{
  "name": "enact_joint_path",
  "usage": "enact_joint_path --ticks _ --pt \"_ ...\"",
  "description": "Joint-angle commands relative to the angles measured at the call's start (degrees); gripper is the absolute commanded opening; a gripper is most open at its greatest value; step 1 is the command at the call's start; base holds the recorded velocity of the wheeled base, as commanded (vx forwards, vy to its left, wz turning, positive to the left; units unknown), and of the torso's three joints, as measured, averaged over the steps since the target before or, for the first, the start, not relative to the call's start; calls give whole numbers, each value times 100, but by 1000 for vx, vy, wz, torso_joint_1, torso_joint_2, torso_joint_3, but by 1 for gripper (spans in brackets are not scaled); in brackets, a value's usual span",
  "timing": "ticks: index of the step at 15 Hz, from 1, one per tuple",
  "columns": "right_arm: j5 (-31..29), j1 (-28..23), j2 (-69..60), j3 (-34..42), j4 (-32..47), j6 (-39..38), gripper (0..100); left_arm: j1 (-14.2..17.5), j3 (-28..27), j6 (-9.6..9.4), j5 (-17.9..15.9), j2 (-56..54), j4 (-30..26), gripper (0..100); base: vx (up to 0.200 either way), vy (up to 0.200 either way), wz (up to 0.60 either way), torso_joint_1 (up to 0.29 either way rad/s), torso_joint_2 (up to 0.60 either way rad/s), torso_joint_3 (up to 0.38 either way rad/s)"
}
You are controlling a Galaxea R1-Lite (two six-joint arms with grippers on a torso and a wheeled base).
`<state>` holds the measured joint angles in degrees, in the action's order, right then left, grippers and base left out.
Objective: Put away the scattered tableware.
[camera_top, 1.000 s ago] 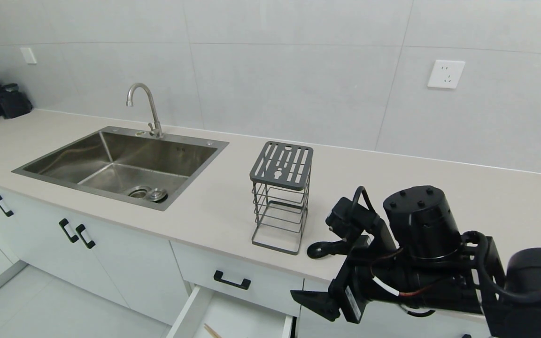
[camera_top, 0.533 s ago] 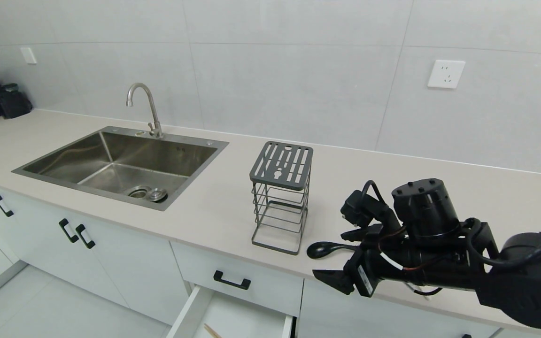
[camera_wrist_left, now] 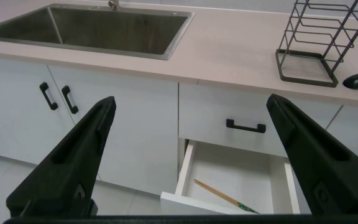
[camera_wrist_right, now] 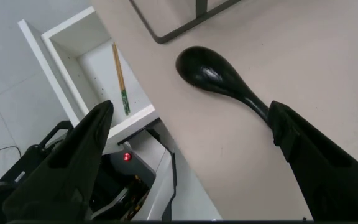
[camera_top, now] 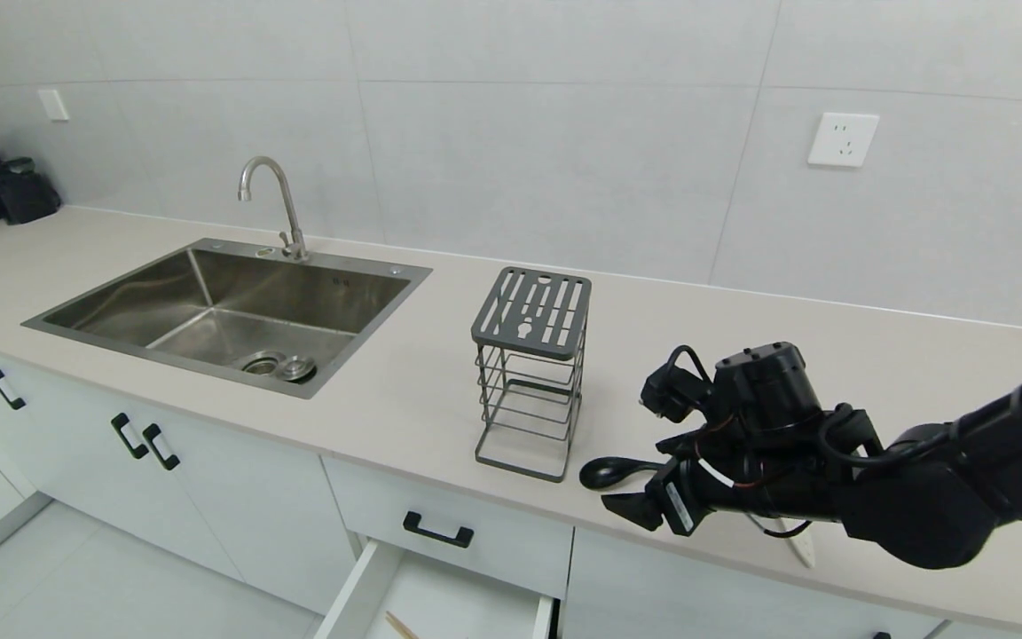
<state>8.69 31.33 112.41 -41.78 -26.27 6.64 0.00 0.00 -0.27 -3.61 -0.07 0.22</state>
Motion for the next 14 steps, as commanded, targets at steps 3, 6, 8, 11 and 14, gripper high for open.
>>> enact_joint_path --ticks 3,6,8,11,14 --pt "1 -101 413 -138 -10 250 100 0 0 0 0 7 4 100 0 0 0 0 0 0" --pt "1 -338 510 -138 -10 399 100 0 0 0 0 7 4 100 0 0 0 0 0 0" --pt "1 -470 536 -147 -10 425 100 0 0 0 0 7 4 100 0 0 0 0 0 0" --pt "19 -707 642 -287 8 540 100 0 0 0 0 7 4 100 0 0 0 0 0 0" --pt "45 -690 835 -366 8 566 100 0 0 0 0 7 4 100 0 0 0 0 0 0"
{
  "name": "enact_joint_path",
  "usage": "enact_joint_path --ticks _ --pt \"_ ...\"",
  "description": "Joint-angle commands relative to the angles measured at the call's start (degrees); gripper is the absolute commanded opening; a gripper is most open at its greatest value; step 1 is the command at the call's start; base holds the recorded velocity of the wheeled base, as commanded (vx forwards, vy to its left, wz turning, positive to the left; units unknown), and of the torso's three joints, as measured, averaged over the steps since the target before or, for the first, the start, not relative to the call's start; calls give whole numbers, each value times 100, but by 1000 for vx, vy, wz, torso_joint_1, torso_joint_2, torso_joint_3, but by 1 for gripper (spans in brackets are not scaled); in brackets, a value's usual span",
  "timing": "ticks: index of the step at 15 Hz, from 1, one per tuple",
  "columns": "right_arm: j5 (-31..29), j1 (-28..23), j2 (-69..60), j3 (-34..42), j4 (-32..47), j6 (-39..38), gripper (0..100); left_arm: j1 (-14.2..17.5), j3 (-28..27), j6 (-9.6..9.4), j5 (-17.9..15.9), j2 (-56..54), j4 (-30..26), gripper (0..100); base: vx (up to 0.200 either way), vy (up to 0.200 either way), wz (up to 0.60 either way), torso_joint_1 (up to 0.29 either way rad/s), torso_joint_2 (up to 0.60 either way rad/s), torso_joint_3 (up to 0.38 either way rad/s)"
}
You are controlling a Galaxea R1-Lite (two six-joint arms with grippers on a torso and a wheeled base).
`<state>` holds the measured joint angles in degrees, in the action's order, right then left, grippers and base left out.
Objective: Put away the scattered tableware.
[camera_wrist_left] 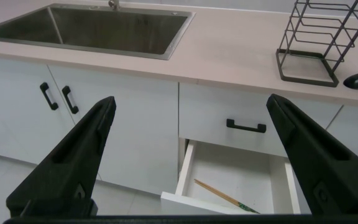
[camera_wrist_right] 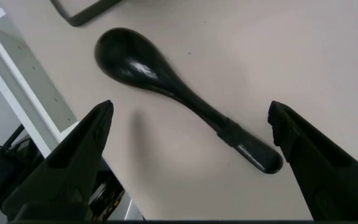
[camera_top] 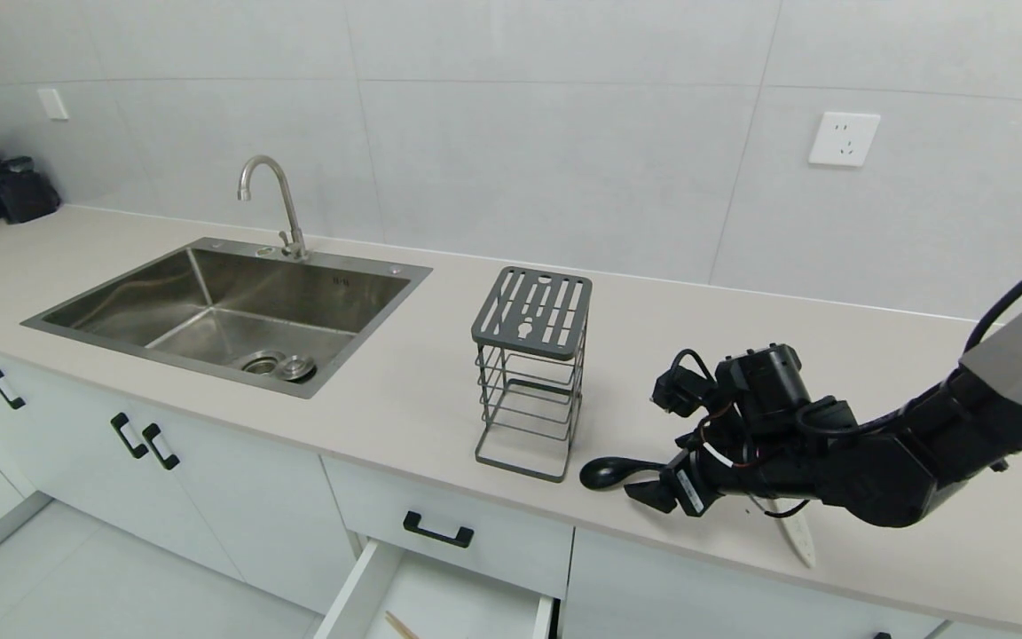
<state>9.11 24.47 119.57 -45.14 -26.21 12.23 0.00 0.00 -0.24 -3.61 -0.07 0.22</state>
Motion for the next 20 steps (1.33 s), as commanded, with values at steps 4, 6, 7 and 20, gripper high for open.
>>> enact_joint_path --ticks 4,6,7,20 --pt "21 32 339 -241 11 8 100 0 0 -2 0 7 4 100 0 0 0 0 0 0" --pt "21 41 383 -258 11 8 100 0 0 -2 0 7 4 100 0 0 0 0 0 0" --pt "21 67 410 -276 2 8 100 9 0 -2 0 7 4 100 0 0 0 0 0 0" --pt "-14 23 621 -249 11 -36 0 0 0 -2 0 7 4 100 0 0 0 0 0 0"
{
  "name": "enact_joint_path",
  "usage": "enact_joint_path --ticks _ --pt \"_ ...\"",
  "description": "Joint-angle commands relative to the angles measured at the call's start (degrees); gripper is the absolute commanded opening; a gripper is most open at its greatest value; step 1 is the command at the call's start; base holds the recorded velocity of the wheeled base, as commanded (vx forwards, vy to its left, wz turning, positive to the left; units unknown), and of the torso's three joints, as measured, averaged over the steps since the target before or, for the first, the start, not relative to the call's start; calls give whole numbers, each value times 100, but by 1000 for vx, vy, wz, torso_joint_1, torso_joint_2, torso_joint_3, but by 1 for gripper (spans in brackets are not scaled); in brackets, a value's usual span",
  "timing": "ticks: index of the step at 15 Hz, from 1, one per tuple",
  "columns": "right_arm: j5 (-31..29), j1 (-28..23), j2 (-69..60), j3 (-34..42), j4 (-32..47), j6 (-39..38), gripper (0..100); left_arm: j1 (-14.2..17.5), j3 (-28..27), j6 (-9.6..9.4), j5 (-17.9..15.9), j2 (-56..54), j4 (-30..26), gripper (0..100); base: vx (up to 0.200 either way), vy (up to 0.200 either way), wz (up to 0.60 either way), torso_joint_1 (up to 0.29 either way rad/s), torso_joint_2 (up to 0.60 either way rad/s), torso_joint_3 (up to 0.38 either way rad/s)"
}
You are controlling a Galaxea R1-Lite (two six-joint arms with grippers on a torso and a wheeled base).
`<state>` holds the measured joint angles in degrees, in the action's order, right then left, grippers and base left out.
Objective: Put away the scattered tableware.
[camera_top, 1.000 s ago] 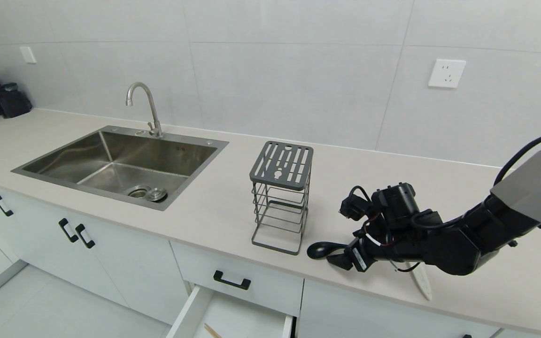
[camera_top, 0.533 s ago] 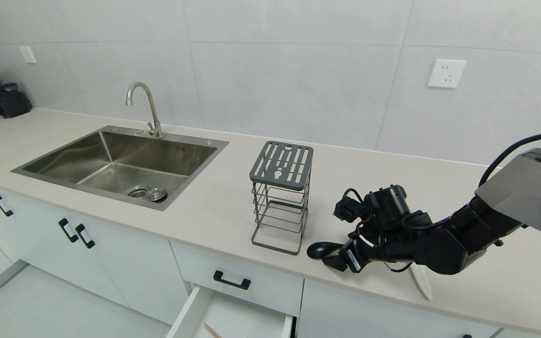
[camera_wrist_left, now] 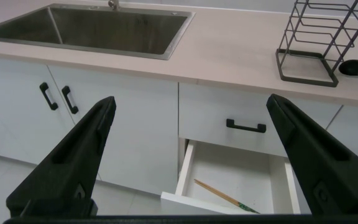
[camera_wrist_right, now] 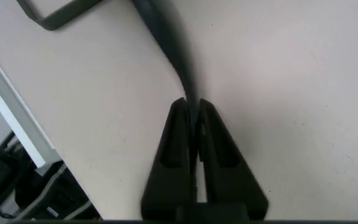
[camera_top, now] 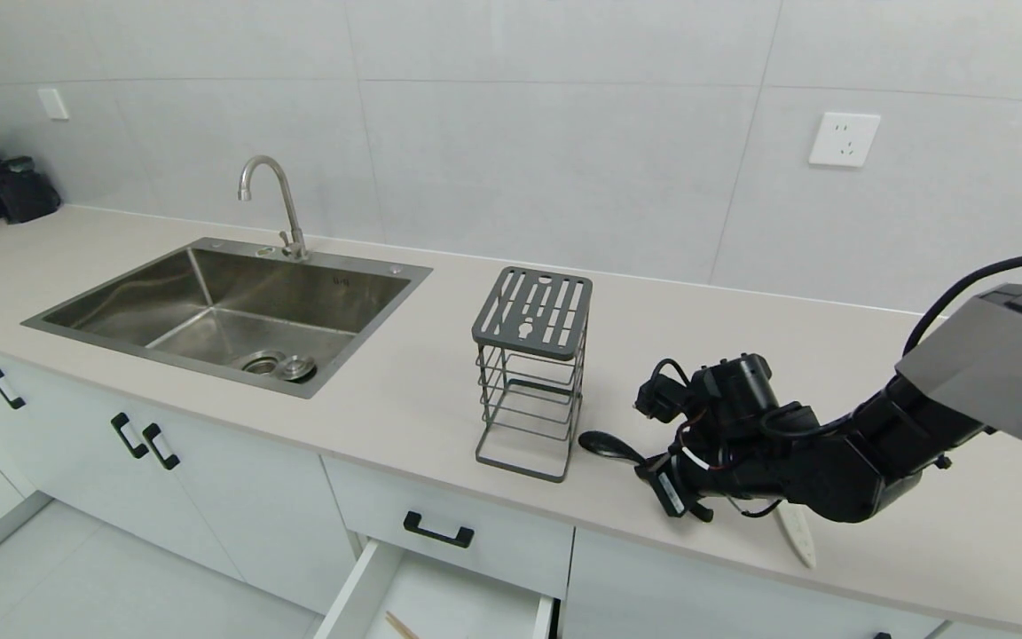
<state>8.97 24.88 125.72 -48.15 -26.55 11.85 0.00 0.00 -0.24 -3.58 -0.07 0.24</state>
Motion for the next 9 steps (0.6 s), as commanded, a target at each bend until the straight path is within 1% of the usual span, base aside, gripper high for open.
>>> enact_joint_path --ticks 1,6,7,9 --pt "-1 -18 -4 78 45 10 0 9 0 -2 -2 7 2 100 0 0 0 0 0 0" --pt "34 -54 -601 500 36 54 0 0 0 -2 -2 7 2 100 0 0 0 0 0 0" --pt "34 -18 -883 728 36 81 0 0 0 -2 -2 7 2 100 0 0 0 0 0 0" --pt "52 8 -1208 878 27 230 0 0 0 -2 -2 7 2 100 0 0 0 0 0 0"
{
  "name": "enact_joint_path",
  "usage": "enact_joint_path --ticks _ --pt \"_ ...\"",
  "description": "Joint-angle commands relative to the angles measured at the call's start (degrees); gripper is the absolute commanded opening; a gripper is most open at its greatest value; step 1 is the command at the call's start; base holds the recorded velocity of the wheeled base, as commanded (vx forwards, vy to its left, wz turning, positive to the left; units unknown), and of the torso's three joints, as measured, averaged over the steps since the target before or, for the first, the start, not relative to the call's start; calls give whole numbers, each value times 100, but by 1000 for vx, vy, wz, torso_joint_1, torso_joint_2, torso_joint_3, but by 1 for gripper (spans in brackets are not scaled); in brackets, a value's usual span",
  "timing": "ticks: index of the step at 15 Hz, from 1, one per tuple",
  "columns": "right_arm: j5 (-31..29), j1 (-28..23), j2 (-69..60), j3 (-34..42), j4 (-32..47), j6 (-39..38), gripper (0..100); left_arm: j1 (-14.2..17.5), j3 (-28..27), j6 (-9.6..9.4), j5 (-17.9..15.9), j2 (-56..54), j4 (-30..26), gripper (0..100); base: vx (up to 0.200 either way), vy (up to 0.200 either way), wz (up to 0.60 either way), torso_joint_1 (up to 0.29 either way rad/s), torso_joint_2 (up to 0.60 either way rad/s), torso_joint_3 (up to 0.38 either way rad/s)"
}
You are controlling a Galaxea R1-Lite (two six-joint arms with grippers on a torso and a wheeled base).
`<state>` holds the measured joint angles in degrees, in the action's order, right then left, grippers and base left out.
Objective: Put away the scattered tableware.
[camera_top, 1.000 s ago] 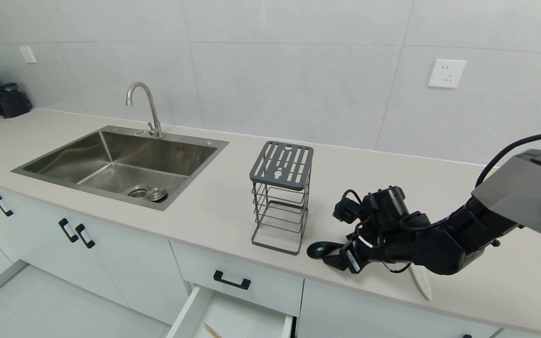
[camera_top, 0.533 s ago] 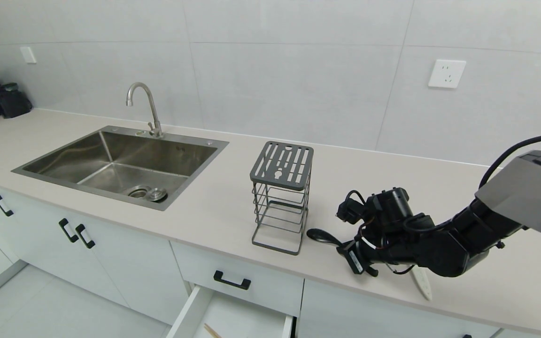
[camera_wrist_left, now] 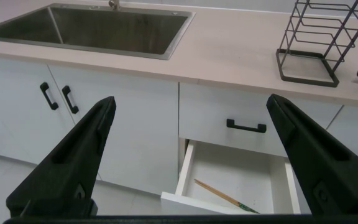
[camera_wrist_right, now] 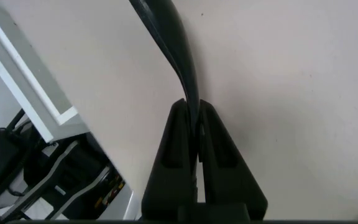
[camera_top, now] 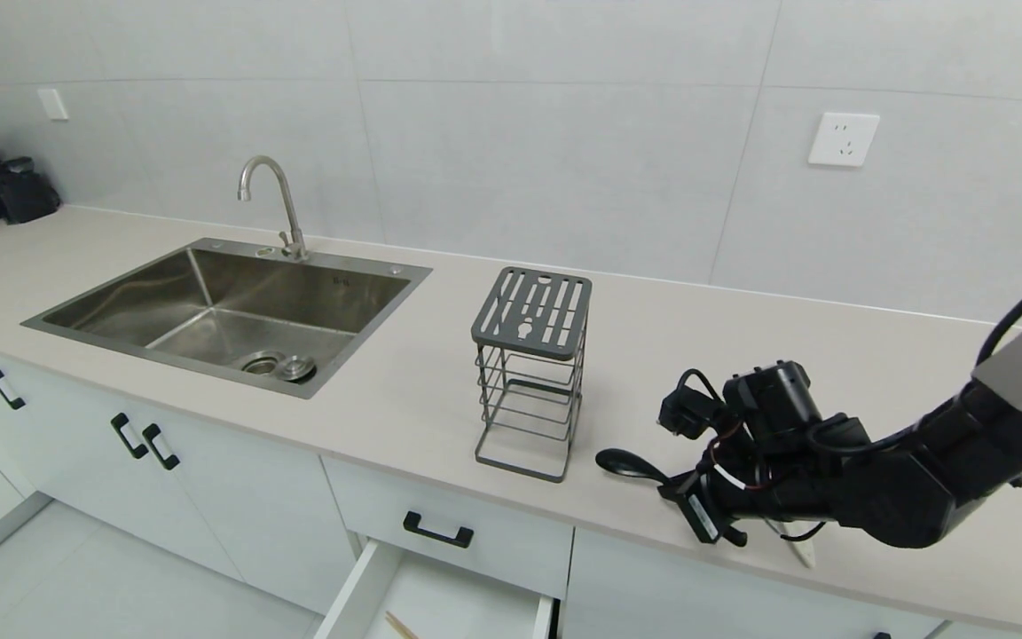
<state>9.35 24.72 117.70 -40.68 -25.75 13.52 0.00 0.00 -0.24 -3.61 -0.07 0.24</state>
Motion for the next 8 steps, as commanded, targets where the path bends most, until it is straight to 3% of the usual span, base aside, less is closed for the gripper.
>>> enact_joint_path --ticks 1,5,8 --pt "23 33 -546 139 -62 63 0 0 0 -2 0 7 2 100 0 0 0 0 0 0" --pt "190 33 -924 359 -97 160 0 0 0 -2 0 7 2 100 0 0 0 0 0 0" --pt "489 50 -1021 482 -97 661 0 0 0 -2 0 7 2 100 0 0 0 0 0 0"
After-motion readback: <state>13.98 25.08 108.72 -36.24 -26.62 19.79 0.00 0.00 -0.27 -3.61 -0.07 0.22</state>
